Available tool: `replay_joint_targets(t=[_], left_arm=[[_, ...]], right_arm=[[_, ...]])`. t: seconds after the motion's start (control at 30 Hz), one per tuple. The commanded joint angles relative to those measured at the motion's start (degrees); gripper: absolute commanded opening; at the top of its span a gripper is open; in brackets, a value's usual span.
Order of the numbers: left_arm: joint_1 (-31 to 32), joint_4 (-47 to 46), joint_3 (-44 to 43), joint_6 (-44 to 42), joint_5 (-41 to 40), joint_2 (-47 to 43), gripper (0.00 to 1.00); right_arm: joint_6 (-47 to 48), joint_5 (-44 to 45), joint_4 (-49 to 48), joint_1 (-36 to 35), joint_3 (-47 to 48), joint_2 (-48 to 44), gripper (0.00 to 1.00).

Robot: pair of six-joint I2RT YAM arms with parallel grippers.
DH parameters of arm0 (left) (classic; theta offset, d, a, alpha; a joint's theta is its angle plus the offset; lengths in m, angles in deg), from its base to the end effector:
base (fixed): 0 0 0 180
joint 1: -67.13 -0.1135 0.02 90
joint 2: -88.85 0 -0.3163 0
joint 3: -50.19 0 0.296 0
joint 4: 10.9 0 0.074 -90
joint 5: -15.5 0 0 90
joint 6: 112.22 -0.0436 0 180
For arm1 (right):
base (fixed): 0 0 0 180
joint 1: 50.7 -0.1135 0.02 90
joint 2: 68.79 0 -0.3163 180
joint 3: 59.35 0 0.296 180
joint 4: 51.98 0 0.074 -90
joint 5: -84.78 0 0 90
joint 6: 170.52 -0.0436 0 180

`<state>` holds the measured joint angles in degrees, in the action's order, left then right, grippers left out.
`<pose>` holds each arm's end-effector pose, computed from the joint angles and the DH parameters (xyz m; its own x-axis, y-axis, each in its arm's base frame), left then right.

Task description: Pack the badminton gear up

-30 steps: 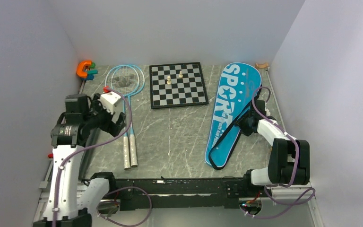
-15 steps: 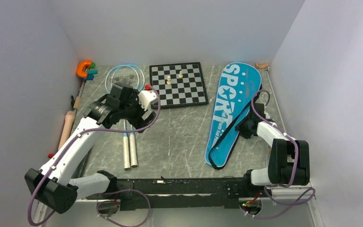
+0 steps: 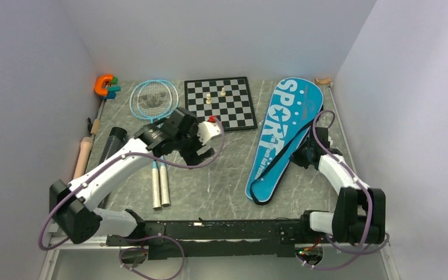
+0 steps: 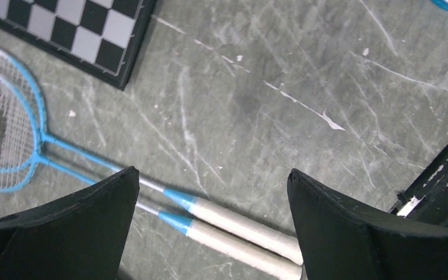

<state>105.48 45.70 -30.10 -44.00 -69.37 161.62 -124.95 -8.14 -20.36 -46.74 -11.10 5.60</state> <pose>0.2302 -0.1871 0.3656 -0.3039 0.7117 -0.6333 0.8364 0.5176 0.1803 0.2628 -0.0160 0.1883 -0.5733 0.7405 -0.3508 0.6206 0.6719 0.4042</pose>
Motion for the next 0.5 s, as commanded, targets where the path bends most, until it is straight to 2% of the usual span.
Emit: replay_joint_targets(t=[0.0, 0.13, 0.27, 0.47], left_arm=[[5.73, -2.75, -6.77, -0.17, 1.40, 5.93, 0.99], [9.76, -3.72, -13.43, 1.17, 6.69, 13.09, 0.99], [13.01, -4.81, -19.85, 3.34, 10.18, 19.38, 0.99], [16.92, -6.17, -21.23, 6.93, 14.91, 24.60, 0.99]], right_arm=[[-4.00, -1.86, 2.72, -4.66, 0.30, -10.07, 0.00], [-9.20, 2.65, 7.03, -14.58, 1.69, -16.92, 0.00], [-13.59, 6.36, 9.08, -20.14, 2.73, -19.70, 0.00], [-16.67, 10.16, 10.13, -26.39, 4.75, -20.61, 0.00]])
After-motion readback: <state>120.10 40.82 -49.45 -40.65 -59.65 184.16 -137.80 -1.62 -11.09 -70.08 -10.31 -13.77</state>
